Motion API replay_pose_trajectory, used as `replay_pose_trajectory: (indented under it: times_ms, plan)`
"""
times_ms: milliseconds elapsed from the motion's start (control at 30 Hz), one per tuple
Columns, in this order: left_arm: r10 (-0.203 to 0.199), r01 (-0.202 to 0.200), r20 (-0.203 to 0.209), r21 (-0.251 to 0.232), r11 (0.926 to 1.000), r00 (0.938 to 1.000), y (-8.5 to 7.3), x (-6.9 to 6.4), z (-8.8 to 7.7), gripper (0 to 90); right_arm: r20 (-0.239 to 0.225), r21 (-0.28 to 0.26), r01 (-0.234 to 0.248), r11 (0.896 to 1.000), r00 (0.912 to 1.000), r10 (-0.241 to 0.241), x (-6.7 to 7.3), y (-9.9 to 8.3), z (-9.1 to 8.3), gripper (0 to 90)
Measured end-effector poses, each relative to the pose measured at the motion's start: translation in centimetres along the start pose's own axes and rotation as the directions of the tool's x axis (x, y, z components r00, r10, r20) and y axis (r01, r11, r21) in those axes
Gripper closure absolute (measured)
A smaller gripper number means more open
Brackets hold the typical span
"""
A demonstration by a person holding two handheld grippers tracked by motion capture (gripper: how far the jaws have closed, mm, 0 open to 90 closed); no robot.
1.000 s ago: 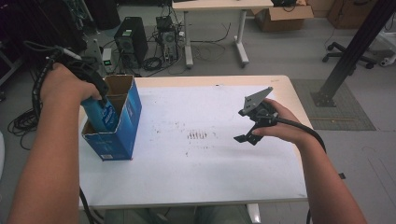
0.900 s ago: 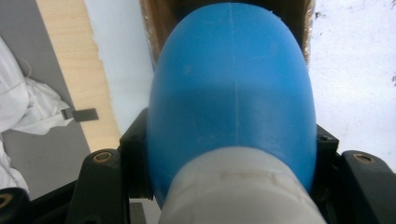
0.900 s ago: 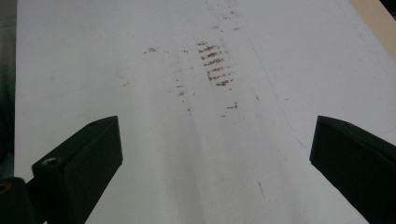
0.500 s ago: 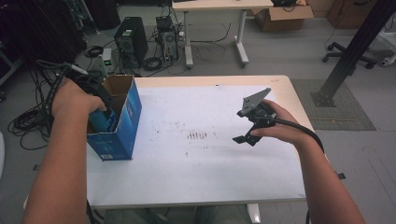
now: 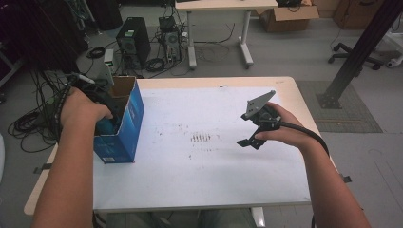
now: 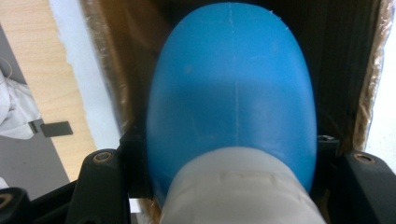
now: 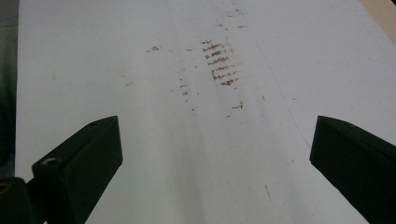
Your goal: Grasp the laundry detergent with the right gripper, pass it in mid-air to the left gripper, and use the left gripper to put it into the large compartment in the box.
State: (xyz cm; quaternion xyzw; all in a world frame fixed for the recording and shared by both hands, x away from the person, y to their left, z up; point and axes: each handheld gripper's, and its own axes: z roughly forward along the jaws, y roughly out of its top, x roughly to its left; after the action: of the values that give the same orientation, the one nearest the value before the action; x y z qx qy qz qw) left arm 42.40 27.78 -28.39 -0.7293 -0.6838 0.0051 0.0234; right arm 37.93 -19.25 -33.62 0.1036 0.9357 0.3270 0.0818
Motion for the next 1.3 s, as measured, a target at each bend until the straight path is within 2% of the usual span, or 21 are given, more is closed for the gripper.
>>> replay_pose_trajectory:
  times_ms: [200, 333, 467, 567, 1300]
  plan:
    - [0.003, -0.003, -0.01, 0.002, 1.0, 0.9999, 0.1, -0.1, 0.4, 38.2, -0.001, 0.0, -0.004, 1.0, 1.0, 0.004, -0.1, -0.3, -0.1, 2.5]
    - [0.003, -0.003, -0.002, 0.007, 1.0, 1.0, 0.2, -0.2, 0.6, 38.2, 0.003, 0.0, -0.006, 1.0, 1.0, 0.006, -0.1, -0.4, -0.2, 2.5]
    - [0.003, -0.003, -0.006, 0.011, 0.9999, 1.0, 0.3, -0.3, 1.5, 38.2, 0.0, 0.001, -0.01, 1.0, 1.0, 0.01, 0.0, -0.6, 0.0, 2.5]
    - [-0.007, 0.007, 0.0, -0.003, 1.0, 1.0, 0.2, 0.0, 1.8, 38.2, -0.001, 0.005, -0.011, 1.0, 0.9999, 0.011, 0.0, -0.6, 0.0, 2.5]
    - [-0.007, 0.007, 0.02, -0.021, 0.9997, 0.9998, 0.0, 0.3, 1.9, 37.7, -0.01, 0.011, -0.011, 1.0, 0.9999, 0.011, 0.1, -0.5, 0.0, 2.6]
